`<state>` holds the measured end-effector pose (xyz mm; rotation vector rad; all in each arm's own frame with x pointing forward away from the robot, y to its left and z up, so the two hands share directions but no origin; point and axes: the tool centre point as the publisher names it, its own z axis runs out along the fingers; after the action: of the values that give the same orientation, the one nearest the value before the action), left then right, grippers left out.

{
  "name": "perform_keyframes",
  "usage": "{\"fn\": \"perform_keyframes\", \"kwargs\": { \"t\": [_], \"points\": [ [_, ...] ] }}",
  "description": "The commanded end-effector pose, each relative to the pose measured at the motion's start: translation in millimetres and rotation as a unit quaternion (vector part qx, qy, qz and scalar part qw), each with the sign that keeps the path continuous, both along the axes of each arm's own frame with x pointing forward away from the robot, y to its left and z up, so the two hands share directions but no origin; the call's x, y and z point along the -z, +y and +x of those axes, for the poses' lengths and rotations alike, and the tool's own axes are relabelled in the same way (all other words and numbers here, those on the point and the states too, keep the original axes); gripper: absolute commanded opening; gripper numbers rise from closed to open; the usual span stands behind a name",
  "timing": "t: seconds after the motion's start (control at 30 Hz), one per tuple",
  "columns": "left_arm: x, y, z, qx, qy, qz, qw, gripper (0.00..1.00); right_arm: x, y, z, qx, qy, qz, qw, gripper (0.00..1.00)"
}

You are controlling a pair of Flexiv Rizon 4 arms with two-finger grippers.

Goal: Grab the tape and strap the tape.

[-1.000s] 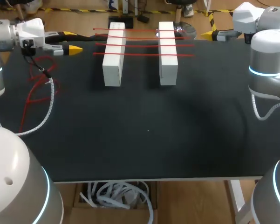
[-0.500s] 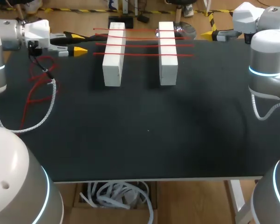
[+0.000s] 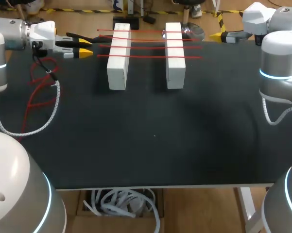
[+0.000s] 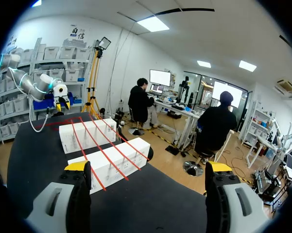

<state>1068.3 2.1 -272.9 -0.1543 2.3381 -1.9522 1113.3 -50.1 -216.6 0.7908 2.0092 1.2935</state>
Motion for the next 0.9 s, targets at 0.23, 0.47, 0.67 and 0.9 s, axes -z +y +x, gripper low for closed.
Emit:
{"fn": "perform_keyframes", "kwargs": {
  "t": [0.23, 0.47, 0.67, 0.9],
  "points": [
    [17.7, 1, 11.8, 0.033, 0.016, -0.01, 0.999, 0.23, 0, 0, 0.3, 0.0, 0.001, -0.001, 1.0, 1.0],
    [27.6, -2, 18.4, 0.046, 0.019, -0.015, 0.999, 0.31, 0, 0, 0.3, 0.0, 0.001, -0.001, 1.0, 1.0],
    [34.4, -9, 25.0, 0.057, 0.023, -0.021, 0.998, 0.3, 0, 0, 0.3, 0.0, 0.001, -0.001, 1.0, 1.0],
    [45.6, -16, 30.8, 0.065, 0.033, -0.026, 0.997, 0.3, 0, 0, 0.3, 0.0, 0.001, -0.001, 1.0, 1.0]
  ]
}}
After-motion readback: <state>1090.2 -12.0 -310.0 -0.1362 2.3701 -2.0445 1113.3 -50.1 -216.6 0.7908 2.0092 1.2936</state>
